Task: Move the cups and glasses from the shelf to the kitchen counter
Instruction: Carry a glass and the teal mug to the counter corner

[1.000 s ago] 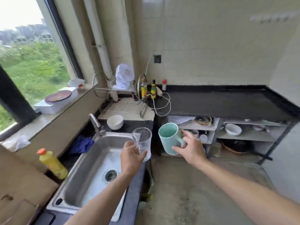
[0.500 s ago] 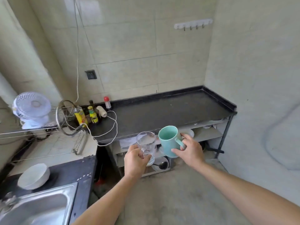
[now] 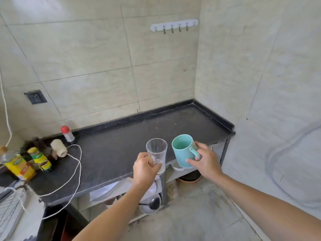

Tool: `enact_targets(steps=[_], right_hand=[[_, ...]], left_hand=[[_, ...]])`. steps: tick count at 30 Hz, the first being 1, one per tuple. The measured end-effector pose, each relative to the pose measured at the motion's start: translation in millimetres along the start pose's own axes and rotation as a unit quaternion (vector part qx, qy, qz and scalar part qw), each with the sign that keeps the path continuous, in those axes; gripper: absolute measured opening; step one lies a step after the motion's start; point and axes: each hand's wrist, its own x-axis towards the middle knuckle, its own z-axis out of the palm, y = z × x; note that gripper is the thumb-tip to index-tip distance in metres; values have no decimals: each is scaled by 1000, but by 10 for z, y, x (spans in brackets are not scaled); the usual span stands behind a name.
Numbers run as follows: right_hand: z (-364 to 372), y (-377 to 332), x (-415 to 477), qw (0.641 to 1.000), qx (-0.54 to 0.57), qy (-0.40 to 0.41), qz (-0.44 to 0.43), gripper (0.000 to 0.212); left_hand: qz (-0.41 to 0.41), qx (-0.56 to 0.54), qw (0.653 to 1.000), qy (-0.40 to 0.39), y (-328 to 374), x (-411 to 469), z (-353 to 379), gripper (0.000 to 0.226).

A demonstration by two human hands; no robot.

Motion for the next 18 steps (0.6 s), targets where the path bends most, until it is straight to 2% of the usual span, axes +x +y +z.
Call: enact_targets(steps=[6, 10, 18], right_hand=[[-101, 469, 1160, 998, -20, 37, 42, 27], [-241, 787, 1776, 994, -20, 65, 80, 52], [-376, 1761, 2877, 991, -7, 55, 119, 48]], left_hand=[[29, -24, 999, -31, 304, 1273, 579, 47], [39, -19, 997, -58, 560, 2004, 973, 46], [14, -12, 996, -88, 925, 3016, 2091, 44]])
